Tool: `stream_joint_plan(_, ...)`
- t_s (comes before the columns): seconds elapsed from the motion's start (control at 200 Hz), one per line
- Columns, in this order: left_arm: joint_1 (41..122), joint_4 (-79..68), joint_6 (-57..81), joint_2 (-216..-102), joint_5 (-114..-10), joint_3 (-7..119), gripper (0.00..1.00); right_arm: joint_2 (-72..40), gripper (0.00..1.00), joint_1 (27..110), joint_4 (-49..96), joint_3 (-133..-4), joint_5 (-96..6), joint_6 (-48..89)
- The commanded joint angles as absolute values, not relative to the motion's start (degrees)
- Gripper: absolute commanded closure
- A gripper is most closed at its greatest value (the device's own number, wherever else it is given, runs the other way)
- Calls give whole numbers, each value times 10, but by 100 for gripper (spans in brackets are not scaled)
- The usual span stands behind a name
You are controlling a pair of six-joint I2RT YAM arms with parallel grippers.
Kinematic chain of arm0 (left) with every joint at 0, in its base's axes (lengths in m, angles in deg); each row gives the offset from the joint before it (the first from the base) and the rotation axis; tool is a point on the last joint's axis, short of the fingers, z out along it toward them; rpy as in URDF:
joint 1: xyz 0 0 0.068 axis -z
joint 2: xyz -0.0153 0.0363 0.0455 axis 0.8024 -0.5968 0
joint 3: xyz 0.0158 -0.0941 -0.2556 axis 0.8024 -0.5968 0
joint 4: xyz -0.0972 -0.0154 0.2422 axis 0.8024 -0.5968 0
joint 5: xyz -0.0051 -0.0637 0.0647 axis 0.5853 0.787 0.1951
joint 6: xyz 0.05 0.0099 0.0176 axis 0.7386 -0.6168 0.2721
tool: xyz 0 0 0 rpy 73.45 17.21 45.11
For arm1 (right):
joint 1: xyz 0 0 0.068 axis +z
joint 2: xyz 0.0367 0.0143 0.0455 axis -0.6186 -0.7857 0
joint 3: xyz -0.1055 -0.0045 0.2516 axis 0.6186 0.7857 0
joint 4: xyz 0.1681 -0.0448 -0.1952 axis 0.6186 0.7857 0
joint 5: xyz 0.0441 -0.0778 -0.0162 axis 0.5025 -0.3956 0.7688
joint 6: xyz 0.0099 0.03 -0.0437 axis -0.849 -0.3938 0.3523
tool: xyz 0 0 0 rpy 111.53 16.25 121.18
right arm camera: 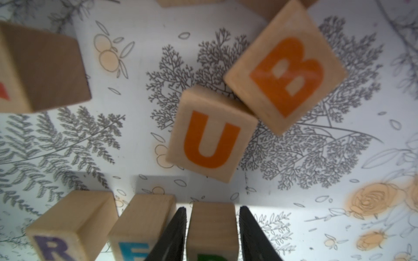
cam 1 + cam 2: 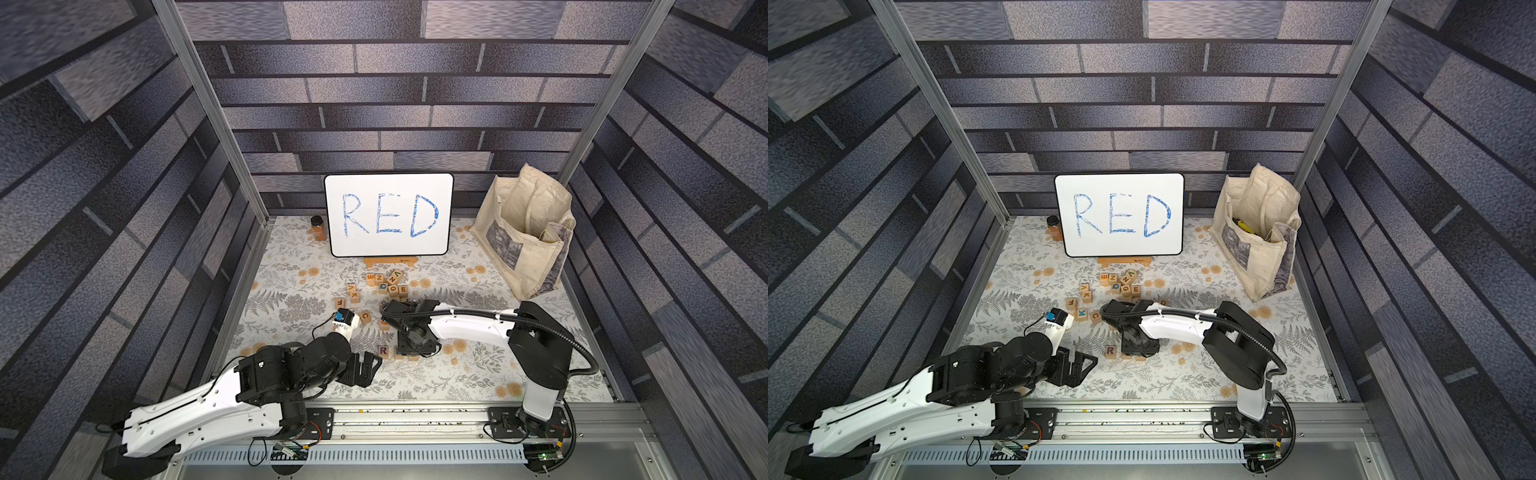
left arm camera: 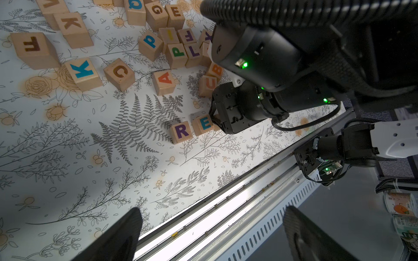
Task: Assemble the uppercase word "red" with letter blocks
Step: Place the letter block at the center of the board.
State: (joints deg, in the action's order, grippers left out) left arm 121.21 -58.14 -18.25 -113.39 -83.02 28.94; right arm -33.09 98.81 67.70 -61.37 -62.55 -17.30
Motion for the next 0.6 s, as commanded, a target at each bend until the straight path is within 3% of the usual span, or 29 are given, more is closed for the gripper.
stream_joint_plan(0.0,1206,-599,-165,-1125,-823,289,0,-331,54,983,693,-618,-632,-171)
stream_joint_plan(0.596,1192,-592,-156,-1129,-817,289,0,-282,53,982,716,-620,-647,-167)
